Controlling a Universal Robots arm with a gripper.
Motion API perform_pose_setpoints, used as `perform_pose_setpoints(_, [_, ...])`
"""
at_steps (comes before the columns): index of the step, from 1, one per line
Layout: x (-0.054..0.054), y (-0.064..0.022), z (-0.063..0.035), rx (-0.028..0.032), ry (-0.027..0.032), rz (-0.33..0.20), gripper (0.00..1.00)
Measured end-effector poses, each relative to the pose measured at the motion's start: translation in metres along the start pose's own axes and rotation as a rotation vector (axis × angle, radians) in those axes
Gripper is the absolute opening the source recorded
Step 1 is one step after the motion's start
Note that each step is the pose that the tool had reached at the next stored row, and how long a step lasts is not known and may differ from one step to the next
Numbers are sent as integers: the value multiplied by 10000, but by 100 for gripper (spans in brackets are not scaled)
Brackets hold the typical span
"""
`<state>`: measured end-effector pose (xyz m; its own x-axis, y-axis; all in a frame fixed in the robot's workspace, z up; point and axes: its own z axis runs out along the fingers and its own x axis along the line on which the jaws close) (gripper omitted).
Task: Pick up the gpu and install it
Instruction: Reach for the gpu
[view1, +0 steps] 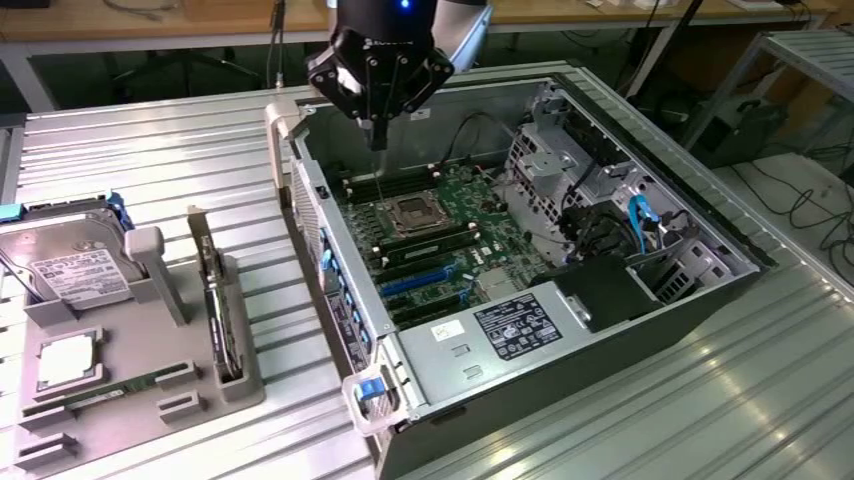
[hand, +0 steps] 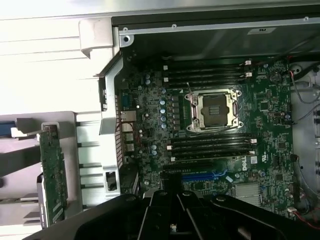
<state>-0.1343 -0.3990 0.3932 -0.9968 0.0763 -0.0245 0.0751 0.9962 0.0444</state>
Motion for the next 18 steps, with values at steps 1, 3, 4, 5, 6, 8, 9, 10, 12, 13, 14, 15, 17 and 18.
perform_pose_setpoints(1, [12,-1,-1,1,1,0,11])
perform_pose_setpoints(3, [37,-3,-1,1,1,0,11])
perform_pose_setpoints(4, [46,-4,-1,1,1,0,11])
perform_pose_setpoints(5, [54,-5,-1,0,0,-1,11])
perform_pose_setpoints(6, [61,-5,-1,0,0,-1,11])
perform_pose_setpoints(8, [81,-7,-2,1,1,-1,11])
perform_pose_setpoints(9, [90,-8,-2,1,0,-1,11])
perform_pose_setpoints(10, [95,-8,-2,1,1,0,11])
perform_pose_setpoints(12, [108,-9,-2,0,0,-1,11])
perform_pose_setpoints(13, [118,-10,-2,1,0,-1,11])
perform_pose_setpoints(14, [123,-10,-2,0,0,-1,11])
perform_pose_setpoints(15, [129,-11,-2,0,1,-1,11])
perform_pose_setpoints(17, [147,-12,-2,0,1,0,11])
perform_pose_setpoints(18, [152,-12,-2,1,0,0,11])
